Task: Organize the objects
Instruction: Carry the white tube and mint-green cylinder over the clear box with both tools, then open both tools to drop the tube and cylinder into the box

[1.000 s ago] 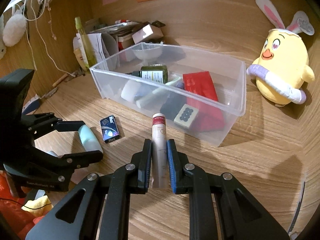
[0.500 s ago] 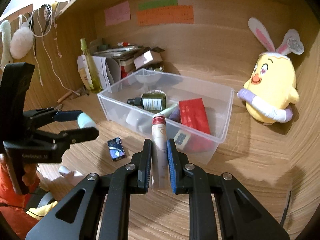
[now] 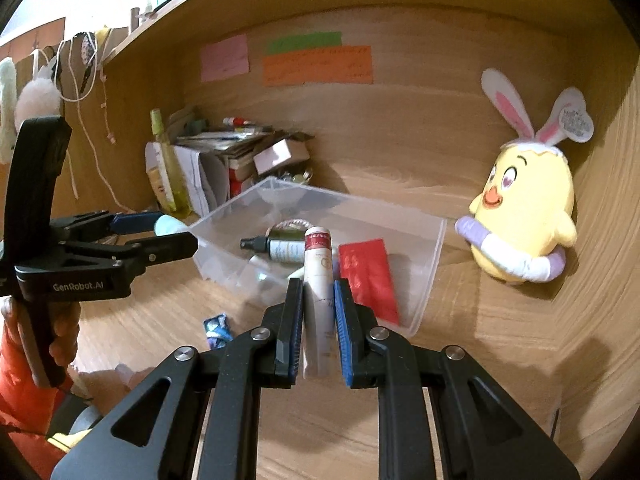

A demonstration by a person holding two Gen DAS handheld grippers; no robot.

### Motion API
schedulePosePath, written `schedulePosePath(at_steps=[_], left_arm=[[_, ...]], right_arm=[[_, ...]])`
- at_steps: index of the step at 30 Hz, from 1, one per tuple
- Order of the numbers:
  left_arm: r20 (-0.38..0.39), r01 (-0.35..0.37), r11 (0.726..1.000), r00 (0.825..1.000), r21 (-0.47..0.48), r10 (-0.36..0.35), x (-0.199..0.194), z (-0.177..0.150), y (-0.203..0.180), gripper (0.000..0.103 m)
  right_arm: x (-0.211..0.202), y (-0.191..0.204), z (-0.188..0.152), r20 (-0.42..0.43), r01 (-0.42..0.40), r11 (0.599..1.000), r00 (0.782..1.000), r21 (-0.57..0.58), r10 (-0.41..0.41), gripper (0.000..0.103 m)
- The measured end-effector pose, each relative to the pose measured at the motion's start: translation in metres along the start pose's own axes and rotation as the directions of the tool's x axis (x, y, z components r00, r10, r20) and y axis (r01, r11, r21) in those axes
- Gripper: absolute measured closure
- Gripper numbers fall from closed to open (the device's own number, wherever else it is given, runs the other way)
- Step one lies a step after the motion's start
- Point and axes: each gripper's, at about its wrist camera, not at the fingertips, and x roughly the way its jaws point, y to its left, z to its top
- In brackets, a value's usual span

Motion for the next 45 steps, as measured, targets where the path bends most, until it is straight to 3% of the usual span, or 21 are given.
schedulePosePath(at_steps=[16, 24, 32, 45], left_arm=[[0.025, -0.009, 1.000, 1.000, -0.022, 0.010, 0.021, 0.029, 0.004, 0.030], [-0.011, -0.008, 0.999, 1.000, -0.039, 0.008, 0.043, 0.033, 0.009, 0.030], [-0.082, 0.001, 0.998, 0.997, -0.067, -0.006, 0.074, 0.027, 0.017, 0.030], [-0.119, 0.017, 0.999, 0.993, -0.050, -0.023, 0.092, 0.021, 0.016, 0.030]], right_arm=[[0.027, -0.022, 0.032, 0.025, 0.050, 0.998, 0.998, 0.041, -0.051, 0.089], [0.038, -0.028, 0.044, 0.031, 0.066, 0.997, 0.997, 0.048, -0.068, 0.089], [0.070, -0.025, 0.037, -0.047, 0.058, 0.998, 0.997, 0.029, -0.057, 0.089], [0.104, -0.029, 0.024, -0.150, 0.062, 0.998, 0.987, 0.024, -0.058, 0.089]])
